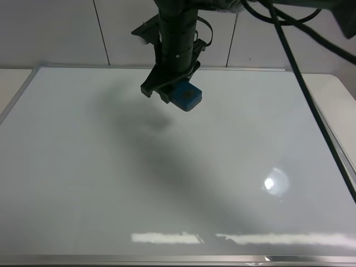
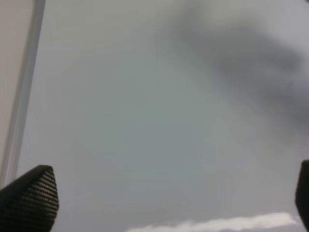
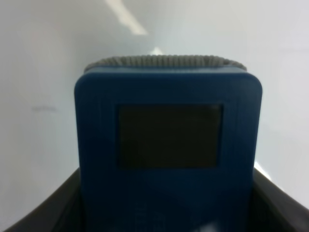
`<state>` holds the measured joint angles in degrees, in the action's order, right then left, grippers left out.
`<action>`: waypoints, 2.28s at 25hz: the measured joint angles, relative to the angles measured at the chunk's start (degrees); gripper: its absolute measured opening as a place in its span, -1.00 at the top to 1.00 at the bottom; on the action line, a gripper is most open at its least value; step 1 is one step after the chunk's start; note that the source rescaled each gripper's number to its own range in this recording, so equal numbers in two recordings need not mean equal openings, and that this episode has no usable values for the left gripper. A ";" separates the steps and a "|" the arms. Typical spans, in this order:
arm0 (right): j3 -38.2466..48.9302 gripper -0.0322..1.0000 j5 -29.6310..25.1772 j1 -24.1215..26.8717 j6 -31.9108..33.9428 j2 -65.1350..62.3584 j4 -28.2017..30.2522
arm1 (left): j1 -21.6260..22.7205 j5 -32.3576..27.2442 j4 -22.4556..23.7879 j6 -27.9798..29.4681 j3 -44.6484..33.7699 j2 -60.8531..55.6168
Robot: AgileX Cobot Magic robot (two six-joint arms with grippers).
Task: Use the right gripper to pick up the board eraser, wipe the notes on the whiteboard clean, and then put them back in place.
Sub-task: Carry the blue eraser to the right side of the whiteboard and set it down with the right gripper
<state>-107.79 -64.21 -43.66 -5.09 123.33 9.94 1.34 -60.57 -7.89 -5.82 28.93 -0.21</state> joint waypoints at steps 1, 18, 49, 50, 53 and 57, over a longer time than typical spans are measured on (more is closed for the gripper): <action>1.61 0.94 0.00 0.00 1.21 -1.33 0.51 | 0.00 0.00 0.00 0.00 0.00 0.00; 29.12 0.94 6.97 5.74 15.29 -23.25 1.82 | 0.00 0.00 0.00 0.00 0.00 0.00; 56.09 0.94 28.57 26.71 18.49 -26.80 -1.71 | 0.00 0.00 0.00 0.00 0.00 0.00; 56.09 0.94 29.11 26.71 18.49 -26.21 -1.71 | 0.00 0.00 0.00 0.00 0.00 0.00; 54.60 0.94 28.58 26.71 18.49 -22.89 -1.71 | 0.00 0.00 0.00 0.00 0.00 0.00; 51.41 0.94 27.25 26.71 18.49 -19.50 -1.71 | 0.00 0.00 0.00 0.00 0.00 0.00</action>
<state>-56.38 -36.96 -16.95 13.40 103.83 8.23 1.34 -60.57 -7.89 -5.82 28.93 -0.21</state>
